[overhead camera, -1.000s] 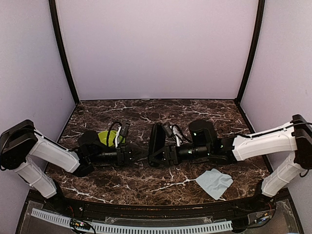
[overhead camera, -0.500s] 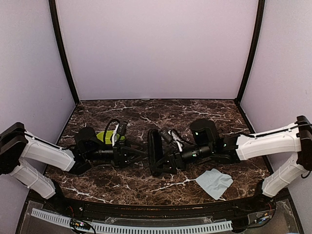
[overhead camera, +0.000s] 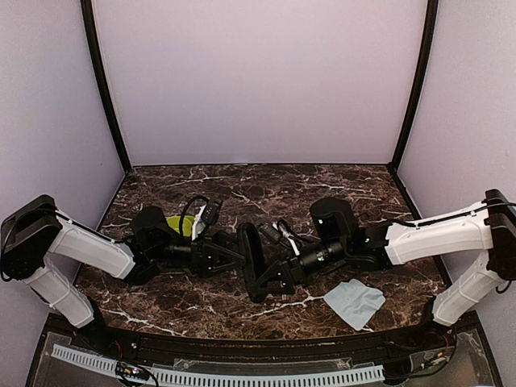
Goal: Organize the sunglasses
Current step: Open the sunglasses case.
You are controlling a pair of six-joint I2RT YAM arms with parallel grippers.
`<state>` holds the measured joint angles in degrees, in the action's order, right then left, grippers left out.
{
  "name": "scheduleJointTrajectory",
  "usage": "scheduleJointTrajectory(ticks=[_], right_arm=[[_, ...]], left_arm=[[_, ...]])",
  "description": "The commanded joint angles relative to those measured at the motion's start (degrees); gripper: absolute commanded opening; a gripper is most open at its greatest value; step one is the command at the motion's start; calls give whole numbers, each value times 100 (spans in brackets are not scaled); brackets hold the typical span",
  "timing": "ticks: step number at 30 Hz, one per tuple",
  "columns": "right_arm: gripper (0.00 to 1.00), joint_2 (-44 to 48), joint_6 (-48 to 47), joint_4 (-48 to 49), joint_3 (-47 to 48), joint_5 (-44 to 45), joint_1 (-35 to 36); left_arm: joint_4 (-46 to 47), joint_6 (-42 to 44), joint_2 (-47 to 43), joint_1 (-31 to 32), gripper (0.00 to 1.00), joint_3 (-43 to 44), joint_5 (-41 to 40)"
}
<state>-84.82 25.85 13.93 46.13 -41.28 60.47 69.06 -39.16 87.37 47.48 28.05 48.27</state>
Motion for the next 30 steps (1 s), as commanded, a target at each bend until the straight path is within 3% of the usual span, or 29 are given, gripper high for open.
scheduleJointTrajectory(ticks=[1,10,16,19,26,30], right_arm=[[24,-42,12,529,150,-253,40],[23,-122,62,578,181,-313,44],[26,-102,117,580,152,-215,27],[35,-51,190,591,111,-90,-10],[71,154,332,383,96,464,-52],[85,370,356,176,115,929,-53]], left_arm=[[336,-57,-11,-7,87,101,201],[341,-86,21,59,84,177,275],[365,-98,-2,68,60,148,267],[398,-80,-96,68,45,51,120],[-106,82,-440,68,9,-56,-459],[-498,181,-642,66,0,-114,-968]])
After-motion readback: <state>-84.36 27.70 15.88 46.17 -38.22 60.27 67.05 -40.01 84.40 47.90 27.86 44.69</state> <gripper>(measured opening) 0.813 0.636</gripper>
